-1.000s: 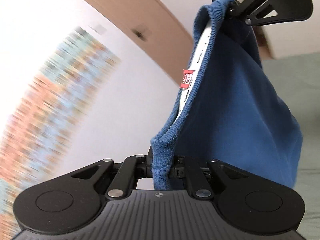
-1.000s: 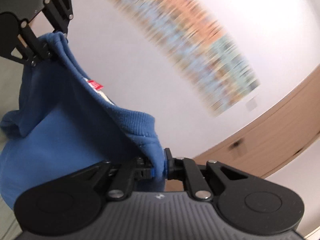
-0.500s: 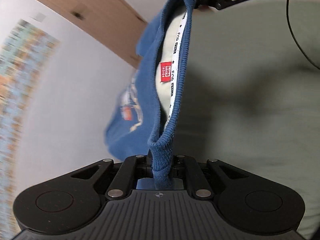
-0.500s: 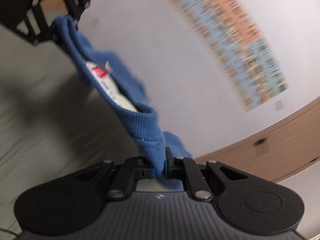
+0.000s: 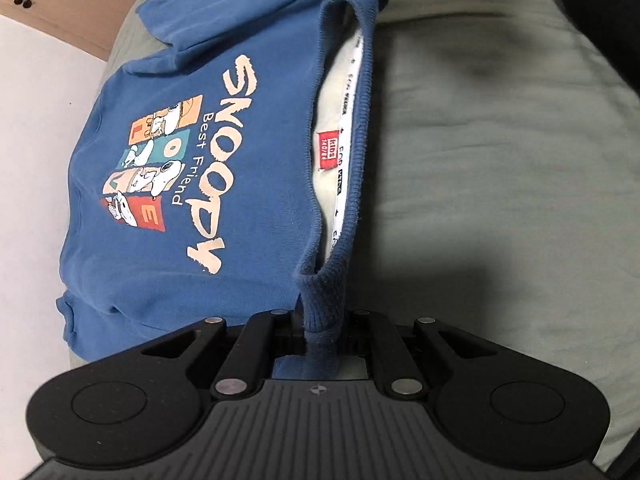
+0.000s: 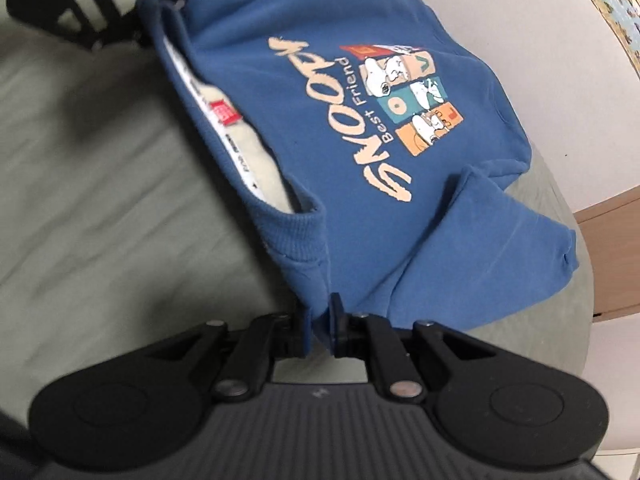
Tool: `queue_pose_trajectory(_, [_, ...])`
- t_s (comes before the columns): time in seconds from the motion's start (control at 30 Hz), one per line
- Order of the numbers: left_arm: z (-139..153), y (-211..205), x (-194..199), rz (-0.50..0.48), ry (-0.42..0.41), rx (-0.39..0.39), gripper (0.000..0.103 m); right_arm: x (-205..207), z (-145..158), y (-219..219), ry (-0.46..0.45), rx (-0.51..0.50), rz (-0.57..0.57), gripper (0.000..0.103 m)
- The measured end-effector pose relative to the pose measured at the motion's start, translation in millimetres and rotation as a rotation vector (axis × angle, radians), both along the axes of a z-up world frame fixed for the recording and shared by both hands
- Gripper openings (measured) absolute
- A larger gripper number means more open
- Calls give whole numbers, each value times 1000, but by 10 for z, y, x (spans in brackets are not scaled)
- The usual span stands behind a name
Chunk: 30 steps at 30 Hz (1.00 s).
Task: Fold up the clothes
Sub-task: 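Open both grippers and release the sweatshirt collar, then move the right gripper toward the sweatshirt sleeve cuff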
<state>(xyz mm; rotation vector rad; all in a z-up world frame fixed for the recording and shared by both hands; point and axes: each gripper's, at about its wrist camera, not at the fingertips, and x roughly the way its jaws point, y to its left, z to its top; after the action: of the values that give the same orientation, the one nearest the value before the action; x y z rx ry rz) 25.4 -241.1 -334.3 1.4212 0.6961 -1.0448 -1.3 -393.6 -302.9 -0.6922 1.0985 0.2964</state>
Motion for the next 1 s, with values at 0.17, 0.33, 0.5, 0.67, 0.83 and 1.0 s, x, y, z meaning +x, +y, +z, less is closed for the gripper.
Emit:
queue_pose_trajectory(0.17, [-212, -5, -60, 18, -22, -7, 8, 259, -184, -114, 56, 35, -24, 9])
queue_pose_trajectory(0.33, [-172, 107, -60, 36, -79, -48, 17, 290, -291, 31, 45, -30, -7, 19])
queue_pose_trajectory(0.5, [306, 349, -23, 196, 33, -150, 38, 210, 186, -110, 5, 92, -69, 51])
queue_pose_trajectory(0.67, [781, 632, -25, 461, 31, -292, 42, 89, 745, -509, -117, 236, -326, 57])
queue_pose_trajectory(0.83, [1192, 712, -265, 613, -31, -460, 50, -290, 1309, -700, -287, 355, -541, 73])
queue_pose_trajectory(1.0, [1471, 609, -475, 774, -112, -606, 55, -517, 1600, -752, -407, 467, -617, 94])
